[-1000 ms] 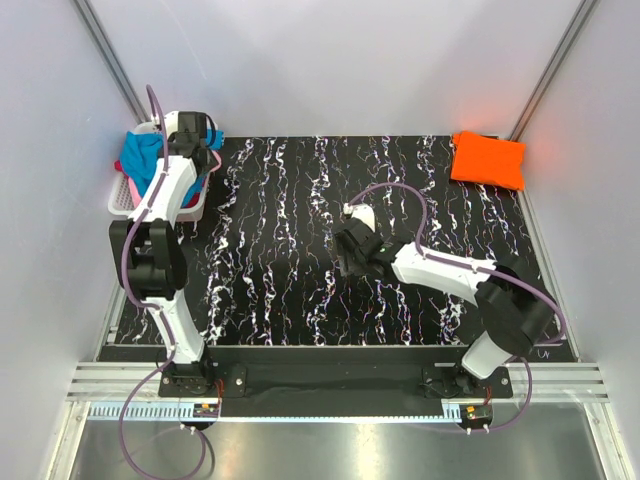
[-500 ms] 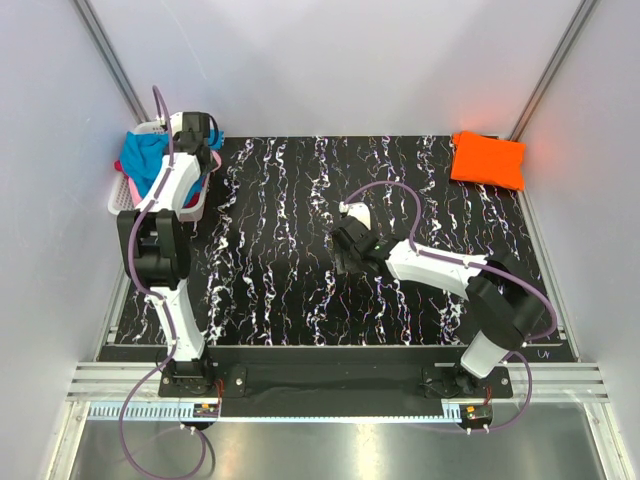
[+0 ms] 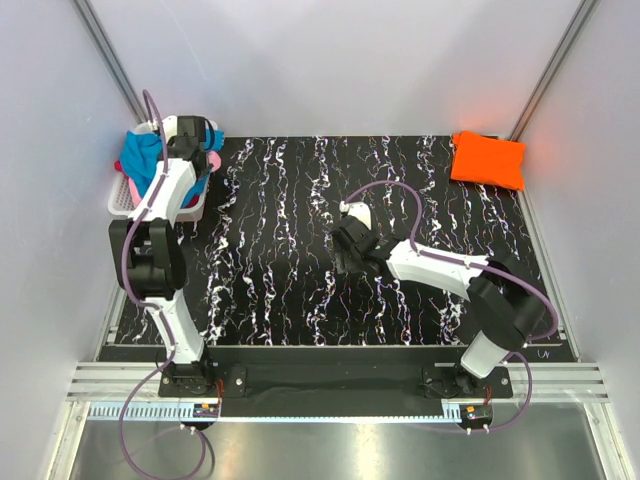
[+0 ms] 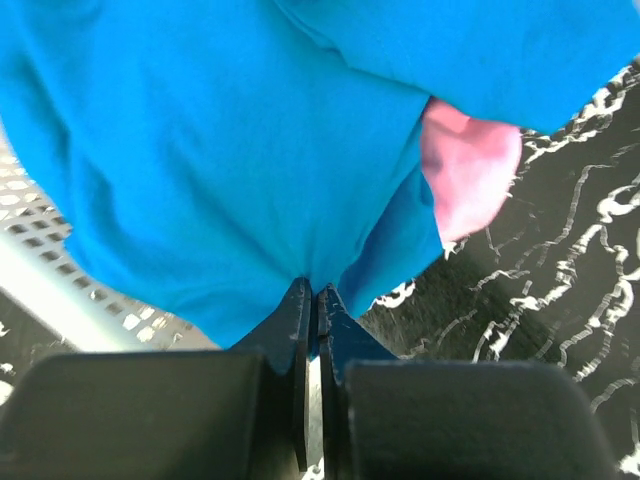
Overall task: Fold and stack the t-shirts
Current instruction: Grab the tshirt from the pile, then move the tshirt to the center of the board
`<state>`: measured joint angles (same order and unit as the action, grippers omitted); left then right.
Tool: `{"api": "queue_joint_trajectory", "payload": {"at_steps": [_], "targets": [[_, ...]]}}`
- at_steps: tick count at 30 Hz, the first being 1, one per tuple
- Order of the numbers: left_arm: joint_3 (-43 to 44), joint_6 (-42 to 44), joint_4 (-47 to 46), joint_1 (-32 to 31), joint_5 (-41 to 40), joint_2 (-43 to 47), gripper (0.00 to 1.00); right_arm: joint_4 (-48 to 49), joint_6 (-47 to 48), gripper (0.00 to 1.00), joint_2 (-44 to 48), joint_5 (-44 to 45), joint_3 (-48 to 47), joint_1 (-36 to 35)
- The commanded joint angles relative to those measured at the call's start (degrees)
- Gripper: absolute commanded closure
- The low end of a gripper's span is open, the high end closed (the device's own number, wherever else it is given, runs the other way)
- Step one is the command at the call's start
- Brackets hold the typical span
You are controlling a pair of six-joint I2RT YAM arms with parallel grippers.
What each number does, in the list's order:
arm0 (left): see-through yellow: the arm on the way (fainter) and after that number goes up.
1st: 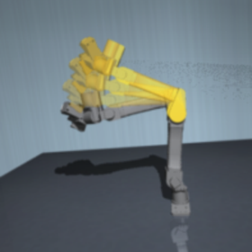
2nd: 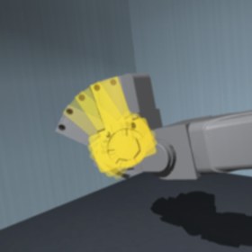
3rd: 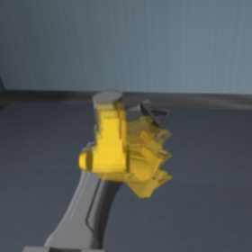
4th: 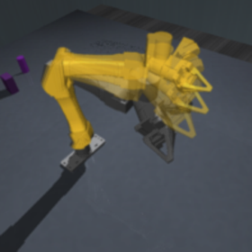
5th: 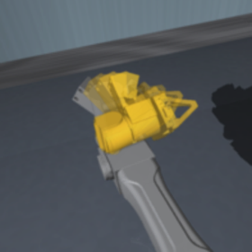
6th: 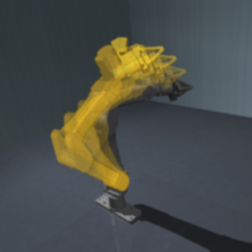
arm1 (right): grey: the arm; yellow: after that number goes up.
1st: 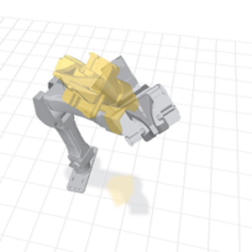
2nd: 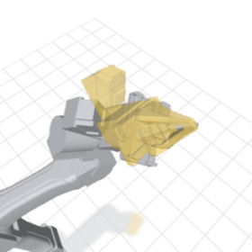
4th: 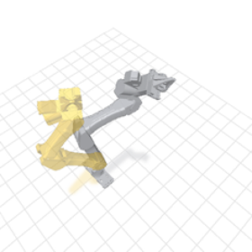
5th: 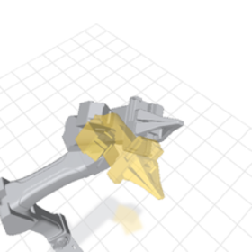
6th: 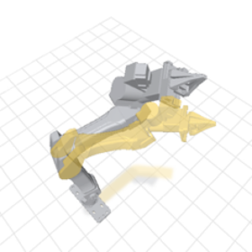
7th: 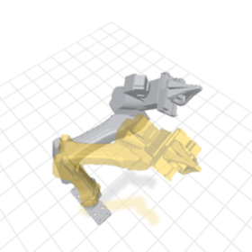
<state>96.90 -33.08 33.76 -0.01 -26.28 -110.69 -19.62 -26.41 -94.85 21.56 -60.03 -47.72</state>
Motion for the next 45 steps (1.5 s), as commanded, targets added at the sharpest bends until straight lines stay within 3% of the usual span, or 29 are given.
{"api": "queue_joint_trajectory", "payload": {"at_steps": [1, 6, 11, 14, 18, 22, 23, 24, 25, 27, 28, 29, 30, 32, 34, 40, 45], "targets": [[-1.4, -1.5, -1.0, -0.1, -0.4, 8.5, 1.0, 0.3, -1.1, 0.34, 3.3, 2.5, -1.5, -0.4], [-3.9, -1.1, -1.1, -3.4, -0.3, 17.1, 1.0, -2.6, -4.7, 0.35, 5.1, 9.0, -2.0, -0.4], [-2.3, 5.1, -2.9, -13.2, -0.9, 25.3, 1.0, -7.4, -8.1, 0.35, 8.1, 17.9, -3.2, 0.4], [4.2, 15.1, -4.7, -22.2, 4.2, 27.0, 1.0, -11.4, -11.1, 0.35, 10.7, 20.4, -3.3, 2.5], [10.1, 23.1, -4.6, -28.6, 12.0, 28.3, 1.0, -15.1, -15.5, 0.36, 15.8, 22.5, -1.6, 4.5], [10.7, 25.1, -5.5, -33.5, 17.4, 32.9, 1.0, -16.3, -18.1, 0.36, 22.2, 24.4, 1.0, 5.4], [9.5, 24.7, -6.0, -33.7, 17.0, 34.6, 0.96, -16.2, -18.2, 0.36, 24.3, 24.6, 1.8, 5.5], [4.9, 24.2, -7.5, -33.8, 15.1, 38.3, 0.83, -16.3, -18.0, 0.36, 25.1, 24.6, 2.1, 5.5], [1.5, 23.9, -12.7, -33.9, 12.5, 41.1, 0.47, -16.2, -17.7, 0.36, 26.2, 24.1, 2.4, 5.5], [-9.1, 22.8, -18.0, -34.0, 0.7, 48.1, 0.46, -16.2, -17.4, 0.36, 26.6, 23.5, 2.5, 5.6], [-12.1, 22.7, -22.1, -33.9, -3.4, 49.9, 0.23, -16.2, -17.3, 0.36, 26.8, 22.9, 2.6, 5.5], [-14.4, 22.1, -22.8, -33.9, -7.9, 51.1, 0.13, -16.3, -17.3, 0.36, 26.8, 22.5, 2.7, 5.6], [-16.8, 21.1, -22.7, -33.9, -15.7, 52.1, 0.1, -16.4, -17.1, 0.36, 26.8, 22.3, 2.6, 5.6], [-17.4, 18.0, -18.8, -34.0, -23.8, 52.8, 0.06, -16.8, -16.9, 0.36, 26.7, 21.9, 2.6, 5.7], [-17.4, 16.1, -13.6, -33.9, -24.9, 52.4, 0.05, -17.1, -16.8, 0.36, 27.2, 22.4, 2.6, 5.6], [-20.1, 5.6, -2.9, -33.9, -9.0, 51.0, 0.05, -19.2, -16.7, 0.34, 29.4, 23.4, 2.9, 5.9], [-27.4, -4.4, -1.2, -33.9, 4.1, 50.1, 0.05, -18.4, -18.8, 0.27, 29.3, 16.3, 7.5, 9.5]]}}
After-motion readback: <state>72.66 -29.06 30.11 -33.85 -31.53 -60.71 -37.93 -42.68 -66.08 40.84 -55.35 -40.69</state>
